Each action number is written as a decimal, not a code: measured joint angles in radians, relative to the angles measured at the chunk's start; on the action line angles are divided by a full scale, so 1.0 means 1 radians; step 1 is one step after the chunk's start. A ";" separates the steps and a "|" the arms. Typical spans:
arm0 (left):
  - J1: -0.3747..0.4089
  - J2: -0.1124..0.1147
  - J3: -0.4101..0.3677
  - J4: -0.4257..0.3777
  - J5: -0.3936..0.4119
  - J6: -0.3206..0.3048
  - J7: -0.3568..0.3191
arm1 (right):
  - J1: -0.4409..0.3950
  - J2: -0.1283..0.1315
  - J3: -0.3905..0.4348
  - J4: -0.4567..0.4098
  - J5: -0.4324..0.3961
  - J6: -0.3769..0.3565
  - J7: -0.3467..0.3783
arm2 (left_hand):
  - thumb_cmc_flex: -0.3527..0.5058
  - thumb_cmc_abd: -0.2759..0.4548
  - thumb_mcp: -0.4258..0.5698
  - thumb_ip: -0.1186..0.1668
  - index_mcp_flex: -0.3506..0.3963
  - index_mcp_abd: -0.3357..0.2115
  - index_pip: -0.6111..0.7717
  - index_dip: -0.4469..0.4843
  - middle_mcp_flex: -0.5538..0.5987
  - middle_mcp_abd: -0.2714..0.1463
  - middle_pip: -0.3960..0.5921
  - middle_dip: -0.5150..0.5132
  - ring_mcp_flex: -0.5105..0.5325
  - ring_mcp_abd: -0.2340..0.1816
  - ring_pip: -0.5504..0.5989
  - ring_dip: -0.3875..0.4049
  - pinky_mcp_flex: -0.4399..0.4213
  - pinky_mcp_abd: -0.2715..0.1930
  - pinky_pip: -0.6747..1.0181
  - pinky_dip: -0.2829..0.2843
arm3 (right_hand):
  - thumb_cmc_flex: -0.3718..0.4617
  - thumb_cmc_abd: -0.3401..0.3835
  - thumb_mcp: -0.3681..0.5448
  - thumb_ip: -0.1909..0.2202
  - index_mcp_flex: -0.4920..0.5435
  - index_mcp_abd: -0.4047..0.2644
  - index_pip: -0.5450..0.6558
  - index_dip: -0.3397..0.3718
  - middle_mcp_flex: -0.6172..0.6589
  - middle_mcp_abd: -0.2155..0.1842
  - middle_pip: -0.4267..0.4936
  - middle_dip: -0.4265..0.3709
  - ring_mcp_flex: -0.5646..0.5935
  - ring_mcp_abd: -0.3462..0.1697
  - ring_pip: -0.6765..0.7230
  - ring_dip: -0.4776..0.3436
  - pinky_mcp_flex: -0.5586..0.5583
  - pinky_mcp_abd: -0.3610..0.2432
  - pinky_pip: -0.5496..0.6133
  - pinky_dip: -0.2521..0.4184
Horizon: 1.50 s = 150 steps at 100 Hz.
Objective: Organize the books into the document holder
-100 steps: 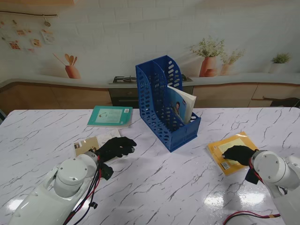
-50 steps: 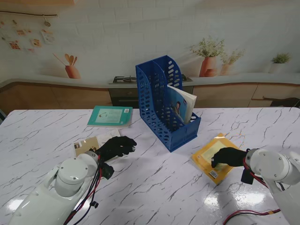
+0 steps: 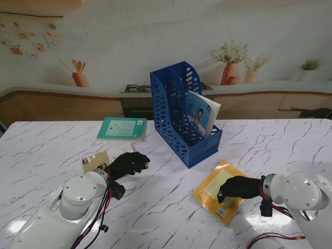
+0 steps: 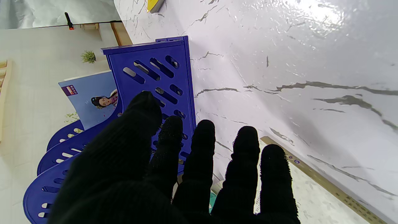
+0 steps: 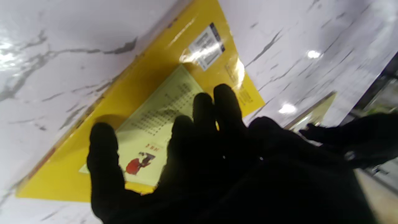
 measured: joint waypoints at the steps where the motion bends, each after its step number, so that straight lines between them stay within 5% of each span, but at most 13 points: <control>1: 0.000 0.000 0.000 0.000 0.000 0.000 0.000 | -0.001 0.001 -0.002 0.001 0.001 -0.017 0.001 | 0.000 0.000 0.000 0.000 0.000 0.000 0.000 0.000 0.000 0.000 0.000 0.000 0.000 0.000 0.000 0.000 0.000 0.000 0.000 0.000 | 0.000 0.000 0.000 0.000 0.000 -0.002 0.002 0.000 0.003 -0.001 0.000 0.000 0.004 0.002 0.005 0.003 0.001 0.000 0.000 0.006; 37: 0.000 0.000 0.001 0.001 0.000 -0.001 -0.002 | 0.018 0.013 -0.116 0.051 0.116 -0.244 -0.032 | 0.000 0.000 0.000 0.000 0.000 0.000 0.001 0.000 0.000 0.001 0.000 0.000 0.000 0.000 0.000 0.000 0.000 -0.001 0.000 0.000 | 0.000 0.000 0.010 0.000 -0.001 -0.010 0.029 0.000 0.002 -0.007 0.012 0.015 0.050 0.029 0.074 0.054 0.022 0.001 0.140 0.052; 49: -0.001 0.000 0.001 0.003 -0.004 -0.002 -0.003 | 0.031 0.011 -0.145 0.063 0.158 -0.252 -0.033 | 0.010 0.000 -0.001 0.000 0.000 0.000 0.002 0.000 0.000 0.001 0.000 0.000 0.000 0.000 0.000 0.000 0.000 -0.001 0.000 0.000 | 0.000 -0.004 0.010 0.000 -0.002 -0.020 0.033 0.000 0.001 -0.013 0.012 0.025 0.051 0.029 0.084 0.063 0.030 0.001 0.148 0.052; 61: -0.003 0.000 0.003 0.005 -0.007 -0.005 -0.004 | -0.012 -0.014 -0.107 0.048 0.101 -0.278 -0.174 | 0.010 0.000 -0.001 0.000 0.000 0.000 0.003 0.000 0.000 0.001 0.001 0.000 0.000 0.000 0.000 0.000 0.000 -0.001 0.000 0.000 | -0.025 -0.094 0.023 0.000 0.001 -0.067 0.120 0.000 0.054 -0.034 0.040 0.048 0.113 0.029 0.130 0.078 0.075 -0.122 -0.047 -0.015; 64: -0.003 0.000 0.002 0.005 -0.007 -0.005 -0.005 | -0.038 -0.029 -0.079 0.033 0.064 -0.277 -0.233 | 0.010 0.000 -0.001 0.000 0.000 0.000 0.003 0.000 0.000 0.001 0.001 0.000 0.000 0.000 0.000 0.000 0.000 -0.001 0.000 0.000 | -0.048 -0.114 0.022 0.000 -0.002 -0.072 0.141 0.000 0.066 -0.035 0.042 0.058 0.135 0.033 0.144 0.092 0.099 -0.172 -0.053 -0.023; 75: -0.003 0.000 0.001 0.006 -0.007 -0.005 -0.006 | -0.128 -0.076 0.016 -0.057 -0.131 -0.207 -0.391 | 0.010 0.000 -0.001 0.000 0.000 0.000 0.003 0.000 0.000 0.001 0.001 0.000 0.000 0.000 0.000 0.000 0.000 -0.001 0.000 0.000 | -0.083 -0.150 0.005 0.000 -0.001 -0.093 0.145 0.019 0.100 -0.036 0.037 0.084 0.193 0.057 0.163 0.144 0.140 -0.169 -0.020 0.044; 96: -0.002 0.000 0.002 0.005 -0.006 -0.005 -0.001 | -0.146 -0.100 0.067 -0.073 -0.245 -0.053 -0.469 | 0.010 0.000 -0.001 0.000 0.000 0.000 0.010 0.000 0.000 0.001 0.001 0.000 0.000 0.000 0.000 0.000 0.000 -0.001 0.000 0.000 | -0.117 -0.238 0.015 0.000 -0.001 -0.093 0.131 0.061 0.113 -0.014 0.037 0.092 0.245 0.098 0.184 0.185 0.199 -0.177 0.034 0.141; 107: -0.003 0.000 0.003 0.005 -0.006 -0.005 -0.002 | -0.126 -0.100 0.064 -0.031 -0.251 -0.044 -0.475 | 0.010 0.000 -0.011 0.000 0.000 0.000 0.010 0.000 0.000 0.001 0.001 0.000 0.000 0.000 0.000 0.000 0.000 -0.001 0.000 0.000 | -0.123 -0.283 0.048 0.000 -0.001 -0.093 0.131 0.074 0.114 -0.007 0.043 0.102 0.268 0.104 0.207 0.207 0.240 -0.178 0.082 0.196; 150: -0.003 0.000 0.001 0.003 -0.003 -0.004 -0.004 | 0.016 -0.102 -0.048 0.168 -0.146 -0.078 -0.526 | 0.010 0.000 -0.021 0.000 0.000 0.000 0.011 0.000 0.000 0.001 0.002 0.000 0.000 0.000 0.000 0.000 0.000 -0.001 0.000 0.000 | -0.125 -0.283 0.089 0.000 0.008 -0.083 0.123 0.074 0.114 -0.003 0.069 0.109 0.268 0.075 0.245 0.227 0.268 -0.178 0.068 0.171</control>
